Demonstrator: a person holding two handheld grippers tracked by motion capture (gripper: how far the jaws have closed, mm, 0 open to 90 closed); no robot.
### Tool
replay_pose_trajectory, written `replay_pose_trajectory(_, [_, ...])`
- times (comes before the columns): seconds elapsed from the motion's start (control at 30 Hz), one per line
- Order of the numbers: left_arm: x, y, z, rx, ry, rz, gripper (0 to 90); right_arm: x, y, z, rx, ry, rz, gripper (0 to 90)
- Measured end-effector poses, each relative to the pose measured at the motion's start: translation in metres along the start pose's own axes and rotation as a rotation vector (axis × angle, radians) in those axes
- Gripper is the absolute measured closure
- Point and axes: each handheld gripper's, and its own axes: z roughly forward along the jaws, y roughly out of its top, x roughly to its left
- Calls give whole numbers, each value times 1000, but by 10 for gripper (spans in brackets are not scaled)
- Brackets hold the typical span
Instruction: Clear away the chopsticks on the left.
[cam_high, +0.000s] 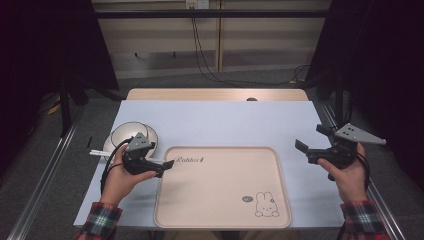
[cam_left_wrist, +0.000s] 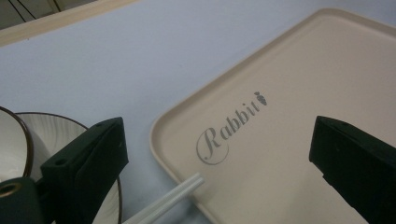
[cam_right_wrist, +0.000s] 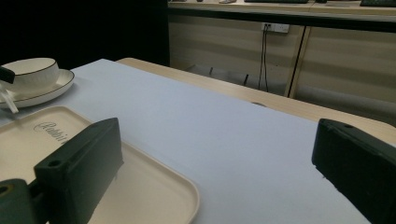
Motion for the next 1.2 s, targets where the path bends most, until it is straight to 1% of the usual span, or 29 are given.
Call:
replay_pose_trajectory(0.07, [0,-1,0,9,-3,-3,47,-1,0,0,-1,2,-4,9])
replay_pose_trajectory(0.1, [0,-1,0,15,-3,4,48,-1,0,0,0,3,-4,10])
replay_pose_trajectory(0.13, [0,-1,0,30,8,8,48,0,0,0,0,2,-6,10])
replay_pose_trajectory(0.17, [0,-2,1,31,-6,12,48,0,0,0,0,0,-3,10])
replay_pose_trajectory(0.2, [0,-2,1,29,-6,13,48,0,0,0,1,1,-2,10])
replay_pose_trajectory(0.37, [1,-5,0,43,-4,2,50,-1,0,-2,0,-2,-4,10])
replay_pose_trajectory(0.4, [2,-6,0,47,-7,6,52,-2,0,-2,0,2,-7,10])
replay_pose_trajectory(0.5, [2,-7,0,67,2,17,55,-2,0,-2,1,-2,-6,10])
replay_pose_trajectory(0.53, [2,-8,1,70,-7,17,56,-2,0,-1,1,-1,-7,10])
replay_pose_trajectory(0.57, [2,-8,1,81,-3,25,56,-2,0,-2,3,1,-11,10])
replay_pose_trajectory(0.6, [2,-8,2,78,-9,26,57,-1,0,-1,3,4,-8,10])
replay_pose_trajectory(0.63, [2,-8,2,87,-13,30,59,-1,0,-1,3,1,-11,11])
replay_pose_trajectory(0.67, [2,-8,2,93,-9,38,62,-1,0,-1,0,5,-8,11])
replay_pose_trajectory(0.73, [1,-8,2,112,-11,43,69,0,0,0,-2,9,-9,11])
replay_pose_trajectory(0.77, [1,-8,3,110,-15,45,71,0,0,0,-2,9,-9,11])
replay_pose_trajectory(0.8, [2,-8,2,111,-13,50,76,0,1,0,-2,9,-9,11])
replay_pose_trajectory(0.83, [1,-8,2,115,-7,41,86,0,1,0,-3,8,-8,11])
replay_pose_trajectory(0.9, [2,-8,1,117,-13,46,99,-1,1,-1,0,6,-13,11])
replay_pose_trajectory(0.97, [2,-9,0,129,-11,66,122,0,1,0,-3,9,-10,11])
replay_pose_trajectory(1.03, [1,-10,-1,135,-2,63,134,0,1,0,-4,10,-12,11])
replay_pose_trajectory(1.07, [1,-11,-1,130,-6,59,140,0,1,0,-3,8,-13,12])
replay_pose_trajectory(1.1, [3,-12,-1,142,-4,79,150,0,1,0,-2,7,-13,13])
replay_pose_trajectory(1.17, [3,-13,-2,156,7,86,170,1,1,0,0,6,-11,13])
replay_pose_trajectory(1.2, [3,-13,-2,152,0,86,184,1,1,0,1,9,-15,13])
